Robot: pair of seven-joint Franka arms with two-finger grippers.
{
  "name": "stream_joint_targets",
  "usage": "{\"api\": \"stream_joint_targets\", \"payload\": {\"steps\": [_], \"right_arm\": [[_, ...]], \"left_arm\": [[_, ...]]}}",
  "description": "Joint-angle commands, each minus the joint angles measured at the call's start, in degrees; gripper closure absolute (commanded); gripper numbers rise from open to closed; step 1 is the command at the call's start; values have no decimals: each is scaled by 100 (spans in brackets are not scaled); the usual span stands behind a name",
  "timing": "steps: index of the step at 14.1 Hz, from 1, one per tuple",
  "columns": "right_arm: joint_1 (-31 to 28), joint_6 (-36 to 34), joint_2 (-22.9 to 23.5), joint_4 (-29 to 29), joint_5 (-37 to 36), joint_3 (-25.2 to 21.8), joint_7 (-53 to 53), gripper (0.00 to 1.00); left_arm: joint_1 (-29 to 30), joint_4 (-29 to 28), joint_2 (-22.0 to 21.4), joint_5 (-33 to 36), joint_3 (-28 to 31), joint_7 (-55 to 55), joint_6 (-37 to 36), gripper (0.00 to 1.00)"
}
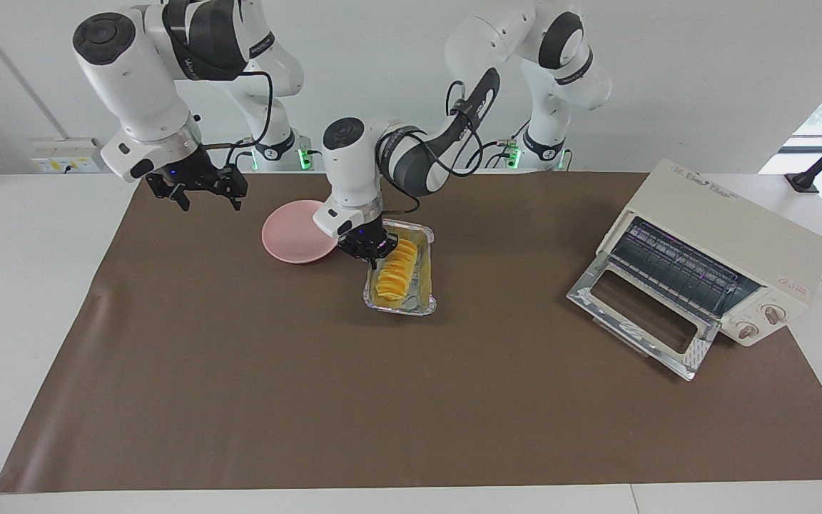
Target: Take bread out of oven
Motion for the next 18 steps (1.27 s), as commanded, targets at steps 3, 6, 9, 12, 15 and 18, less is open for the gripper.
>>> {"api": "stream_joint_targets", "payload": {"steps": [3, 6, 9, 12, 15, 18], "right_arm": [[-101, -29, -103, -74, -31, 70, -147, 0], [-101, -38, -94, -74, -31, 70, -156, 0], [-101, -29, -103, -74, -31, 70, -156, 0], [-101, -29, -94, -74, -31, 70, -156, 0], [-197, -21, -94, -74, -40, 52, -226, 0], [-435, -47, -103, -74, -31, 35, -244, 0]], "left_arm": [[-108, -87, 95, 82, 61, 23, 158, 95], [-20, -44, 95, 30, 61, 75, 167, 0], [224, 210, 16, -644, 149, 49, -104, 0], [856, 721, -185, -1234, 149, 49, -772, 0], [1780, 651, -1019, -1473, 131, 101, -1394, 0], [2517, 581, -1530, -1421, 140, 582, -2037, 0]]}}
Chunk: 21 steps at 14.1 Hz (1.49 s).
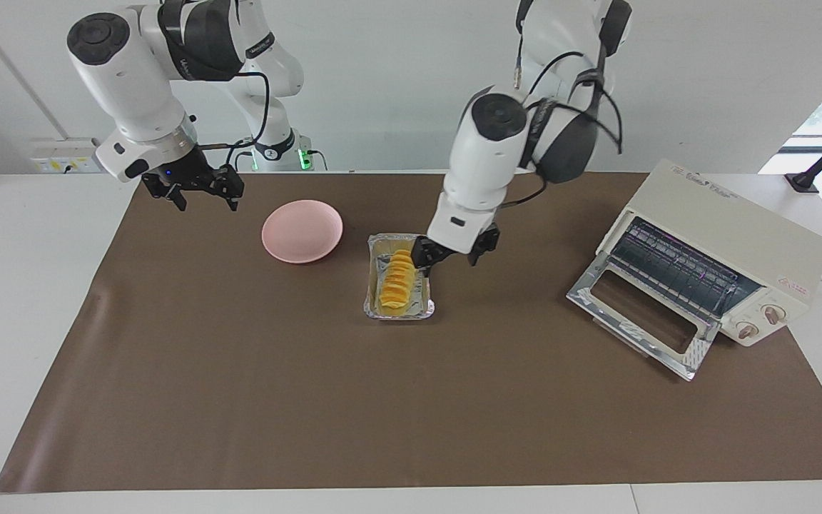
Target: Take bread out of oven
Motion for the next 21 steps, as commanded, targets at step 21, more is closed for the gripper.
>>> {"api": "stream_joint_targets", "payload": {"steps": [21], "right_arm": [[2389, 3072, 1215, -1040, 59, 100, 2325, 0]], "left_arm": [[2468, -2532, -2651, 562, -117, 4558, -1329, 0]]}}
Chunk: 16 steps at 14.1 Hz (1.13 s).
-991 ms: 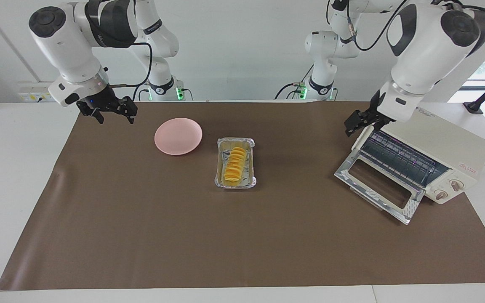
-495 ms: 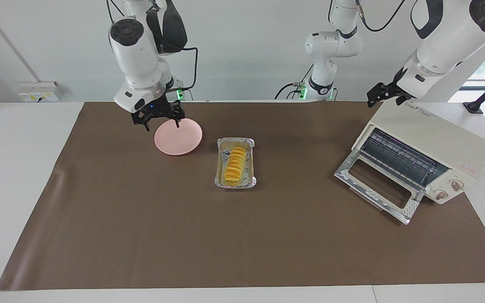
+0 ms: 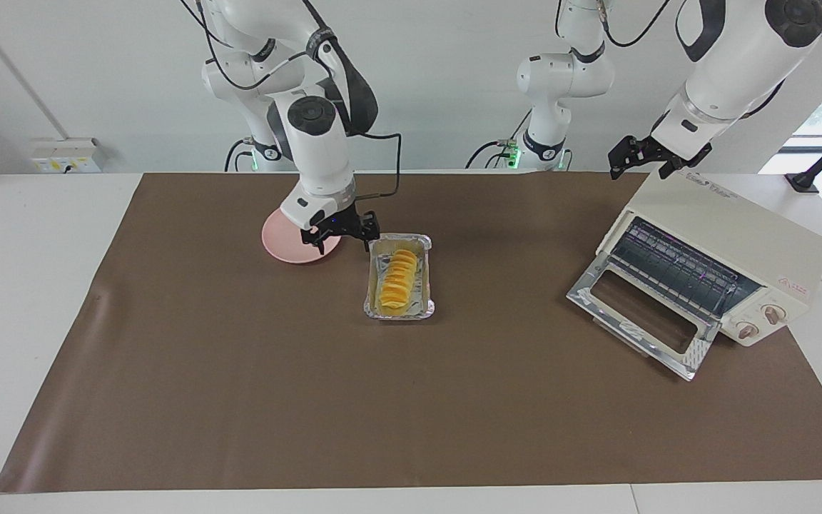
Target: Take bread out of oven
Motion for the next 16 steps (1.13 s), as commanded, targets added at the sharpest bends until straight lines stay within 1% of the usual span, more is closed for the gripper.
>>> {"api": "stream_joint_targets", "payload": {"steps": [1, 4, 8, 10, 11, 13, 14, 15, 16], "right_arm": [[-37, 282, 242, -14, 27, -20, 150, 0], [174, 528, 497, -14, 27, -20, 588, 0], [227, 581, 603, -224, 27, -20, 800, 1], [227, 694, 638, -347, 45, -3, 984, 6], [227, 965, 647, -478, 88, -3, 1046, 9], [236, 1204, 665, -655, 238, -3, 1046, 23], [236, 1231, 656, -708, 238, 6, 1046, 28], [271, 1232, 656, -717, 238, 6, 1055, 39], [315, 1232, 647, -717, 238, 6, 1046, 55]], "left_arm": [[18, -247, -114, 95, 36, 357, 253, 0], [-17, -239, -8, 95, 37, 349, 323, 0], [-70, -177, 54, 95, 37, 287, 323, 0], [-70, -203, 36, 95, 28, 357, 306, 0], [-87, -177, 10, 95, 28, 306, 306, 0], [-88, -151, -17, 95, 28, 305, 314, 0], [-88, -150, -17, 95, 28, 296, 306, 0], [-79, -150, -17, 95, 28, 296, 314, 0], [-44, -150, -34, 95, 28, 296, 306, 0]]}}
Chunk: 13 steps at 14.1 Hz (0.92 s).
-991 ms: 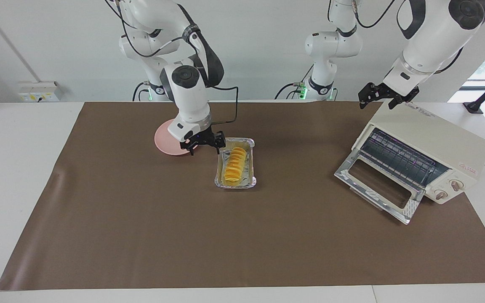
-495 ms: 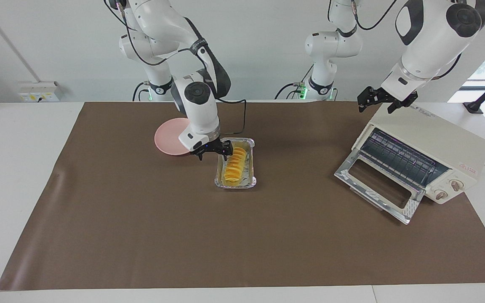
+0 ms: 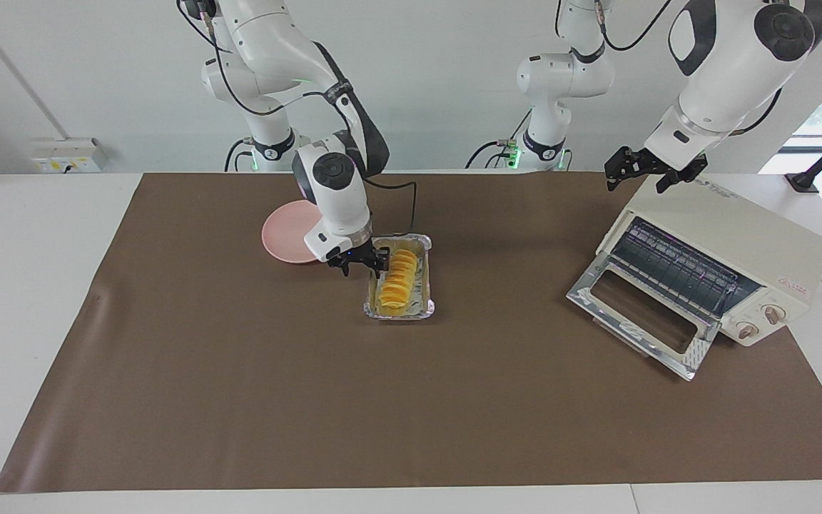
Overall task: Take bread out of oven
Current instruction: 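Lower the foil tray onto the table beyond the pink plate with the right gripper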
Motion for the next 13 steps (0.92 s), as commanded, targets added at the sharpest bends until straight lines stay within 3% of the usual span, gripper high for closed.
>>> {"api": "stream_joint_targets", "payload": {"steps": [1, 2, 3, 6, 10, 13], "right_arm": [[52, 114, -59, -100, 88, 25, 72, 73], [61, 106, -59, -100, 88, 25, 55, 93], [61, 79, -59, -92, 88, 25, 20, 100], [-79, 27, -41, 39, 88, 16, -374, 100], [-1008, -526, -6, 628, 587, 16, -1716, 100], [-1678, -527, 73, 691, 669, 7, -2413, 100]], "left_arm": [[6, -48, -101, 95, 34, 23, 68, 0], [15, -57, -110, 95, 43, 23, 68, 0], [15, -57, -110, 95, 34, 23, 68, 0], [15, -57, -110, 95, 34, 23, 68, 0], [15, -57, -110, 95, 43, 23, 68, 0], [15, -57, -110, 95, 34, 23, 68, 0]]}}
